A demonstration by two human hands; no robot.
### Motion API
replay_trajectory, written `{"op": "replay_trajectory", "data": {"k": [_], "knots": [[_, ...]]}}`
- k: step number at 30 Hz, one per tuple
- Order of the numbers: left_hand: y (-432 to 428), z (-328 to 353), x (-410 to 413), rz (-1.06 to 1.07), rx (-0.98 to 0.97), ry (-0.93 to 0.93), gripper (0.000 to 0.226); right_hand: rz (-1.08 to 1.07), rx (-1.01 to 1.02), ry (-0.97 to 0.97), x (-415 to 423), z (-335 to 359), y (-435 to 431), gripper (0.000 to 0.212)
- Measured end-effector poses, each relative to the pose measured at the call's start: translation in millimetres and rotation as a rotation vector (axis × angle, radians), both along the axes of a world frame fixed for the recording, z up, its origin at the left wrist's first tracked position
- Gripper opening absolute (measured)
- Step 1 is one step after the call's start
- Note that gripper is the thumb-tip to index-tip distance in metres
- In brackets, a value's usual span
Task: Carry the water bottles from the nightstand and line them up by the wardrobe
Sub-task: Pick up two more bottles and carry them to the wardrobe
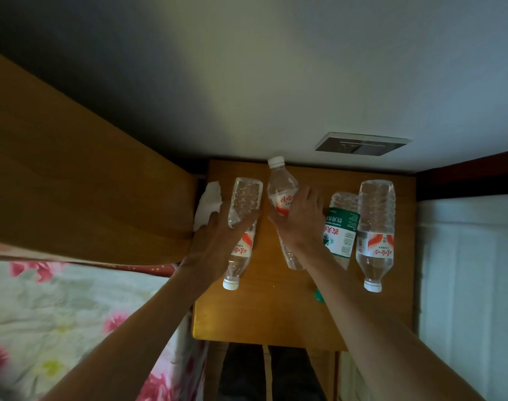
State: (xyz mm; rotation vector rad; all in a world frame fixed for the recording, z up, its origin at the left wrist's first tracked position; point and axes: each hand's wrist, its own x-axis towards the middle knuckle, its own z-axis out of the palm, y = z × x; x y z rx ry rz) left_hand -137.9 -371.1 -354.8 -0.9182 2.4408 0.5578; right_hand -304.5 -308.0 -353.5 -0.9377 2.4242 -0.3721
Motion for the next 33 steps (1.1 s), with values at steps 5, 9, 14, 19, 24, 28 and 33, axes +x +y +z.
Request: {"op": "replay_trajectory", "data": {"k": [5,9,14,19,24,28,33], "knots": [[0.6,18.2,-3.8,-0.138,-0.107,-0.018,0.122,-0.005,-0.054,-0.005,1.4,8.4,8.3,0.072],[-3.1,17.6,-6.2,-0.282,-0.13,-0.093,0.119,-0.017,-0.075,-0.035,-0.4,16.9,15.0,0.067],[-0.9,14.1,-5.4,-0.407,-0.262,-0.083,0.103,-0.033,-0.114,-0.037,-2.6,17.7,22.6,0.068],[4.6,7.5,0.2,-0.605,-0.347,-0.061,0.082,-0.047,-0.166,-0.039,-1.6,18.6,30.5,0.071],[4.7,0.1,4.7,-0.783,-0.374,-0.056,0.068,-0.05,-0.193,-0.074,-4.2,22.2,41.7,0.071],[6.0,1.8,6.7,-0.787,-0.392,0.011,0.068,-0.042,-0.231,-0.129,-6.6,29.1,51.2,0.072],[18.0,8.6,3.1,-0.646,-0.424,0.067,0.083,-0.061,-0.323,-0.192,-14.6,48.4,61.9,0.074]]}}
